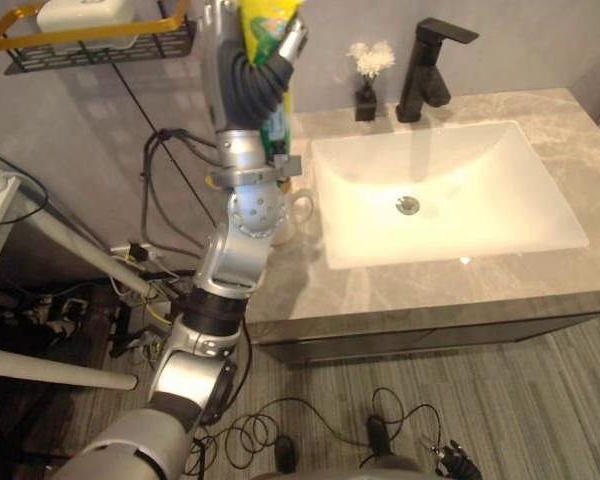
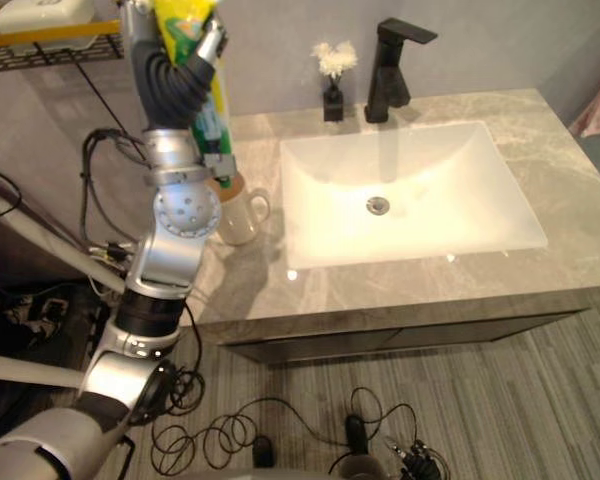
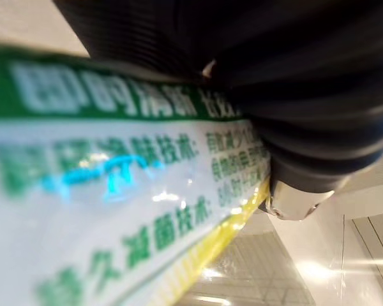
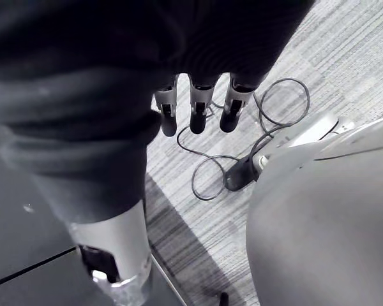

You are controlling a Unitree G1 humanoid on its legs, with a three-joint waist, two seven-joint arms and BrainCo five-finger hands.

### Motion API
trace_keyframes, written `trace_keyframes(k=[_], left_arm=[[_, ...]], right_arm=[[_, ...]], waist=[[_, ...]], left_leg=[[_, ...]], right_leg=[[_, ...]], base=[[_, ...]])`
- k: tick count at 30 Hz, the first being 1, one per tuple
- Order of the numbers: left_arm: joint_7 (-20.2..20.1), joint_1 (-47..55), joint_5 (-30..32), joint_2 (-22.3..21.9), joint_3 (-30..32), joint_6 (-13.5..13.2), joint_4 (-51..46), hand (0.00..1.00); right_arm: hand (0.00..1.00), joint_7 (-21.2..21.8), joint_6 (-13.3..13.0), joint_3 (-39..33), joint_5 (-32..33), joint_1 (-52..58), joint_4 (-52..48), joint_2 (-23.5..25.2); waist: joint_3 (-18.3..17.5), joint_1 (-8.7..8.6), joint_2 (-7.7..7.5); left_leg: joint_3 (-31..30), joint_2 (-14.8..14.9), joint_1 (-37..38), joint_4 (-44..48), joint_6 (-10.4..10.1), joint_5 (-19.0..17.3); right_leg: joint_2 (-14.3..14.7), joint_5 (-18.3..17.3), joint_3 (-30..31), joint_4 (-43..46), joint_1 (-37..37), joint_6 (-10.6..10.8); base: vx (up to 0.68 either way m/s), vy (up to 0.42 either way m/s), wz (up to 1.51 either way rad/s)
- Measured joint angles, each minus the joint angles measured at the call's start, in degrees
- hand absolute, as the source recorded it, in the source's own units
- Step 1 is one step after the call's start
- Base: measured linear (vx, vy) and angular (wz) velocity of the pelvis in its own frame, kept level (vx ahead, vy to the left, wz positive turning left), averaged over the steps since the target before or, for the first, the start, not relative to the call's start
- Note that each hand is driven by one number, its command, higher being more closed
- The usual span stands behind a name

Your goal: Organize washtable

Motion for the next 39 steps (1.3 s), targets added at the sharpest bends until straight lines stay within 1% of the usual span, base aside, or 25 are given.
trace_keyframes(k=[5, 13, 22, 34, 39], left_arm=[[0.7, 0.0, 0.0, 0.0, 1.7, 0.3, 0.0, 1.00], [1.1, 0.0, 0.0, 0.0, 1.9, 1.2, 0.0, 1.00], [2.3, 0.1, 0.0, 0.0, 2.2, 1.8, 0.0, 1.00], [2.3, 1.0, 0.0, 0.0, 3.6, 2.2, 0.0, 1.00], [2.4, 1.8, 0.0, -0.9, 3.6, 2.3, 0.0, 1.00]], right_arm=[[0.00, 0.0, 0.0, 0.7, 0.0, 0.2, 0.0, -0.1], [0.00, 0.0, 0.0, 1.3, 0.0, 0.3, 0.0, 0.0], [0.00, 0.0, 0.0, 2.0, 0.0, 0.3, -0.1, -0.2], [0.00, 0.0, -0.1, 3.2, 0.1, 0.3, -0.4, -0.2], [0.00, 0.0, -0.1, 3.5, 0.1, 0.2, -0.7, -0.3]], waist=[[0.0, -0.07, -0.39], [0.1, -0.04, -0.92], [0.2, -0.15, -1.17], [0.6, -0.13, -1.81], [1.0, -0.15, -1.95]], left_leg=[[0.5, 0.0, -0.5, 0.0, 0.0, 0.0], [0.4, 0.0, -0.6, 0.0, 0.0, 0.0], [0.6, -0.1, -1.5, 0.0, 0.0, 0.0], [0.6, -0.3, -1.8, 0.0, 0.0, 0.0], [0.6, -0.6, -2.0, 0.1, 0.1, 0.0]], right_leg=[[0.0, 0.2, 0.5, 0.0, -0.8, 0.2], [0.0, 0.3, 0.4, 0.0, -0.8, 0.1], [-0.1, 0.5, 0.6, 0.0, -1.9, 0.2], [-0.2, 0.5, 0.6, 0.0, -2.2, 0.2], [-0.5, 0.5, 0.7, 0.0, -2.4, 0.3]], base=[[0.01, -0.012, -0.05], [0.02, -0.011, 0.00], [0.01, -0.005, -0.01], [0.01, -0.008, 0.00], [0.00, 0.000, 0.00]])
